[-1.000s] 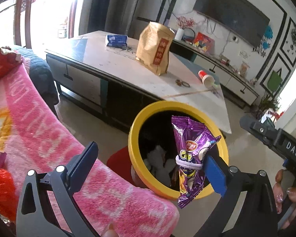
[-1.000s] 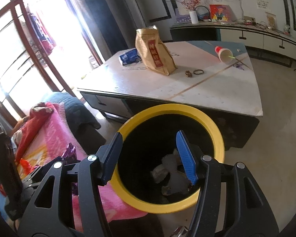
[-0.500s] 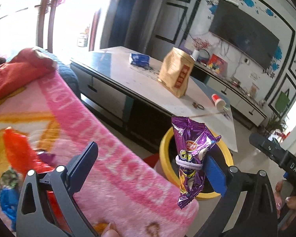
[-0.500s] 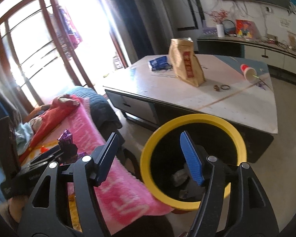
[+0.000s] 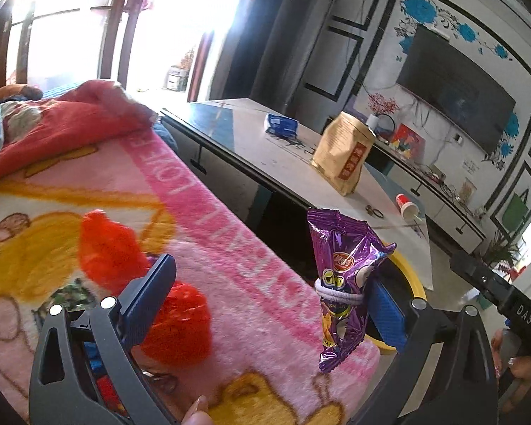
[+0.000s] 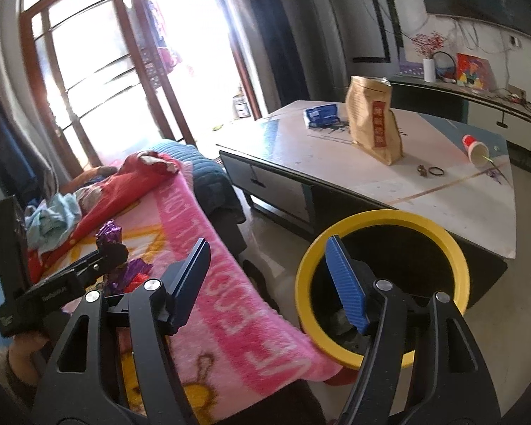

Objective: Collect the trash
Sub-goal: 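Move both tools back over the blanket, left tool still holding purple wrapper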

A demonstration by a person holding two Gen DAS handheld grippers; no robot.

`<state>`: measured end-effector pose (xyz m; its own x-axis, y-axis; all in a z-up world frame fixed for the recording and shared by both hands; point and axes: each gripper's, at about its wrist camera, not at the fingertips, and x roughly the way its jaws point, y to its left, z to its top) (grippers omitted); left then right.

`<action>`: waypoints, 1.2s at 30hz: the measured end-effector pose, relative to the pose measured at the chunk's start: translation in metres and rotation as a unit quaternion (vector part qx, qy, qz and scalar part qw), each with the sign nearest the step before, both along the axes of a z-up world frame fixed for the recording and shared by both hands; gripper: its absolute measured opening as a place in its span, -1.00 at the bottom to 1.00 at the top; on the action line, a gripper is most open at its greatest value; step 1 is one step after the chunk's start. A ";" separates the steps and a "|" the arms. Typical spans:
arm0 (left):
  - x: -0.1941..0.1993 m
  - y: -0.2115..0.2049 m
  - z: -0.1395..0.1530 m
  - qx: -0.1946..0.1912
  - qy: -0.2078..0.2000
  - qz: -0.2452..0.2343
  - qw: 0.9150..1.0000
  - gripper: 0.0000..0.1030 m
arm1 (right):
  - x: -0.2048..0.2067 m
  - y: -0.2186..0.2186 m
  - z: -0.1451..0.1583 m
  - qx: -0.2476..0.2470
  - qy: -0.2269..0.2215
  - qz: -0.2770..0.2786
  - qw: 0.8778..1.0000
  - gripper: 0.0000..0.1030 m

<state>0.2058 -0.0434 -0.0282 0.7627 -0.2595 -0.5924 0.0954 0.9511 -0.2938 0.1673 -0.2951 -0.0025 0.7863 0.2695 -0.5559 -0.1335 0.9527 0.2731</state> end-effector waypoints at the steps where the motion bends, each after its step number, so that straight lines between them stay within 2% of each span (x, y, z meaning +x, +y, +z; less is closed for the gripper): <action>1: -0.001 0.003 0.000 0.000 -0.001 0.002 1.000 0.87 | -0.001 0.006 0.000 -0.001 0.000 0.008 1.000 0.16; 23: -0.039 0.094 0.005 -0.015 -0.010 0.085 0.996 0.87 | -0.017 0.112 -0.005 -0.036 0.004 0.130 0.991 0.21; 36: -0.063 0.139 0.001 -0.010 -0.004 0.126 0.992 0.87 | -0.014 0.155 -0.018 -0.052 0.013 0.172 0.984 0.21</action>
